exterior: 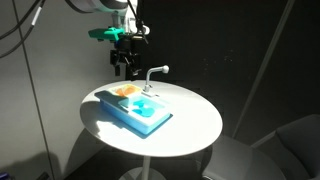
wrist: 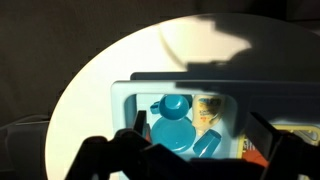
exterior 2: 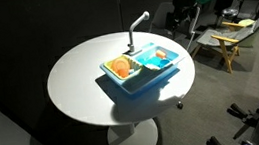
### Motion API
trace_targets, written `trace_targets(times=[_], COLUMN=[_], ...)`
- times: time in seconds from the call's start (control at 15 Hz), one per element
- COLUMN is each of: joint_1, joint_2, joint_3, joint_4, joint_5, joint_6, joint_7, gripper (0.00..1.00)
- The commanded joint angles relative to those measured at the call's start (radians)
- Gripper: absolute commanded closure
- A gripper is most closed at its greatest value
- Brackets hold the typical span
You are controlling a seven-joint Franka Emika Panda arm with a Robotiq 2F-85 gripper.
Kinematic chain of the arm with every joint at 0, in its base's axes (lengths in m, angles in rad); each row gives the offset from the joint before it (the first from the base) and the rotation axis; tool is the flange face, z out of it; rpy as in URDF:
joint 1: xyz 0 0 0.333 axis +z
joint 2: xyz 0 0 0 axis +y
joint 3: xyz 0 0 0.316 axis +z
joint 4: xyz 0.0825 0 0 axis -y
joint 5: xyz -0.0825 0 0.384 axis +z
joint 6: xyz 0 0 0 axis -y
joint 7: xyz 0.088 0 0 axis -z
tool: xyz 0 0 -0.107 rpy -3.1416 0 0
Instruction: Pick up the blue mug from the sink and put it in the dish rack
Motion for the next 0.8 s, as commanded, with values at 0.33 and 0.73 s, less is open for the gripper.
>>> trace_targets(times=[0.33, 0.73], joint_1=[-0.029, -0.026], joint_2=[0.155, 0.252], joint_3=[-0.03, -0.034], joint_4=[0.113, 0.166], joint_5=[-0.02, -0.022], joint_6=[0.126, 0.191], joint_7=[-0.104, -0.12], gripper=[0.0, 0.0])
